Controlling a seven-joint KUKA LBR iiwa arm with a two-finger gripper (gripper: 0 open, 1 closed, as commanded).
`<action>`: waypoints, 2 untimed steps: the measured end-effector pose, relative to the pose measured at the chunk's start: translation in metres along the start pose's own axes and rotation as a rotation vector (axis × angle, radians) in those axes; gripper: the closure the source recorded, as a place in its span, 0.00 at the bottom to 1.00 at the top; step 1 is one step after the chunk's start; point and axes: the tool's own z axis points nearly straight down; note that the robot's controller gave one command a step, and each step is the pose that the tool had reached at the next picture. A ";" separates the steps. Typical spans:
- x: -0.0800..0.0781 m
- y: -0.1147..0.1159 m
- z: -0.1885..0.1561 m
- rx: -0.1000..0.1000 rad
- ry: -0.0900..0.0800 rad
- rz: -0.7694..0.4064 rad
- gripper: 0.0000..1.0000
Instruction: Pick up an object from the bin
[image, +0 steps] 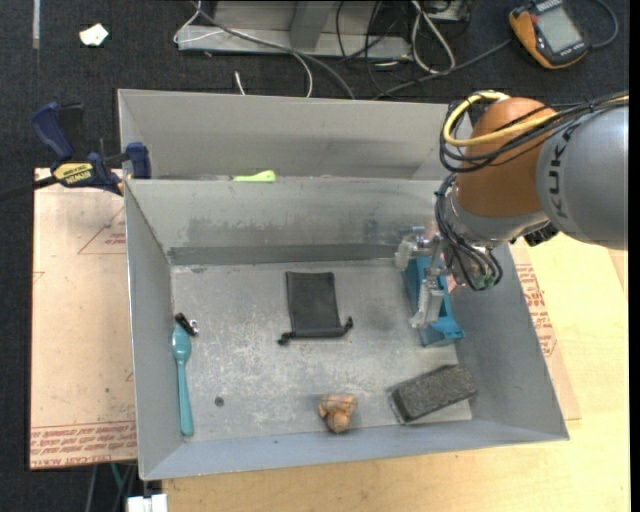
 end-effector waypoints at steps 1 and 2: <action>-0.002 0.000 -0.005 0.001 -0.007 -0.002 0.00; -0.002 0.066 0.021 0.001 -0.007 -0.124 0.00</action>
Offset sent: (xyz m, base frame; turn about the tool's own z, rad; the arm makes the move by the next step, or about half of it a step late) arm 0.0018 0.1586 -0.0573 -0.2930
